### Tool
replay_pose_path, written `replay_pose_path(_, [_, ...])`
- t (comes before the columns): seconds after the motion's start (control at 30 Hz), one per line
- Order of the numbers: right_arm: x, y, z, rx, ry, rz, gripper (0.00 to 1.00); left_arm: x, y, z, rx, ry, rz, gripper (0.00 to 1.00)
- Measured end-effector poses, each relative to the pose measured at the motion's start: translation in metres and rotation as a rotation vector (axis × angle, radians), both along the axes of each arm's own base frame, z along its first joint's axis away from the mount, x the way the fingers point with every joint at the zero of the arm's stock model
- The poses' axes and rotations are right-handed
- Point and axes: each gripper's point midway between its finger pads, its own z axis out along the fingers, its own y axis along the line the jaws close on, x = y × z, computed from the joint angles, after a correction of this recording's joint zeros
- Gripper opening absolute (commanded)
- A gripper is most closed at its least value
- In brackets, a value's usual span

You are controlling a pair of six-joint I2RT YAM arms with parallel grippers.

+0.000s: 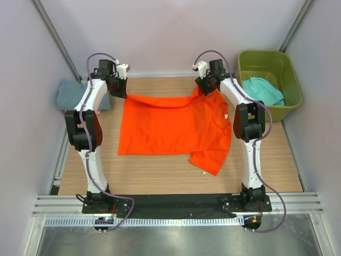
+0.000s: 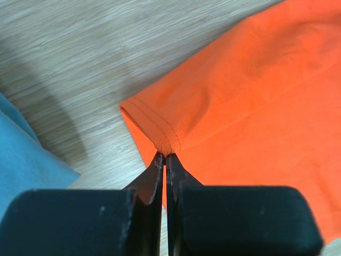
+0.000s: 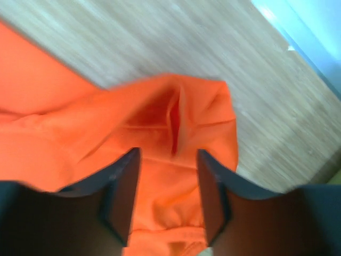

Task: Fold and stack the t-shirts
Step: Fold the tshirt

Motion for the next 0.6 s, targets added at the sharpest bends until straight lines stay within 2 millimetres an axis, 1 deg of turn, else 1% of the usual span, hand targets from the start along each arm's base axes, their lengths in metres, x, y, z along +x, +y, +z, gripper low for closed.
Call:
replay_pose_path(0.03, [0.004, -0.002, -0.002, -0.02, -0.013, -0.013, 0.64, 0.001, 0.001, -0.003, 0.005, 0.005, 0.0, 0.0])
replay_pose_path(0.1, [0.013, -0.005, 0.0, -0.057, -0.061, -0.029, 0.67, 0.002, 0.002, -0.007, 0.011, 0.013, 0.0, 0.0])
replay_pose_path(0.17, [0.022, -0.008, 0.011, -0.087, -0.147, -0.025, 0.68, 0.001, 0.003, -0.012, 0.018, 0.026, 0.002, 0.0])
replay_pose_path(0.2, [0.022, -0.011, 0.014, -0.104, -0.166, -0.019, 0.68, 0.0, 0.003, -0.013, 0.019, 0.031, 0.003, 0.0])
replay_pose_path(0.3, [0.022, -0.025, 0.024, -0.134, -0.214, -0.007, 0.66, -0.002, 0.003, -0.014, 0.02, 0.04, 0.003, 0.0])
replay_pose_path(0.4, [0.034, -0.041, 0.033, -0.103, -0.248, -0.038, 0.65, -0.003, 0.003, -0.015, 0.02, 0.044, 0.002, 0.0])
replay_pose_path(0.43, [0.041, -0.047, 0.037, -0.08, -0.256, -0.053, 0.63, -0.004, 0.003, -0.015, 0.021, 0.048, 0.0, 0.0])
replay_pose_path(0.5, [0.06, -0.058, 0.044, -0.018, -0.286, -0.091, 0.63, -0.006, 0.004, -0.016, 0.025, 0.058, -0.004, 0.0])
replay_pose_path(0.6, [0.083, -0.066, 0.046, 0.093, -0.294, -0.119, 0.63, -0.009, 0.005, -0.018, 0.035, 0.069, -0.012, 0.0])
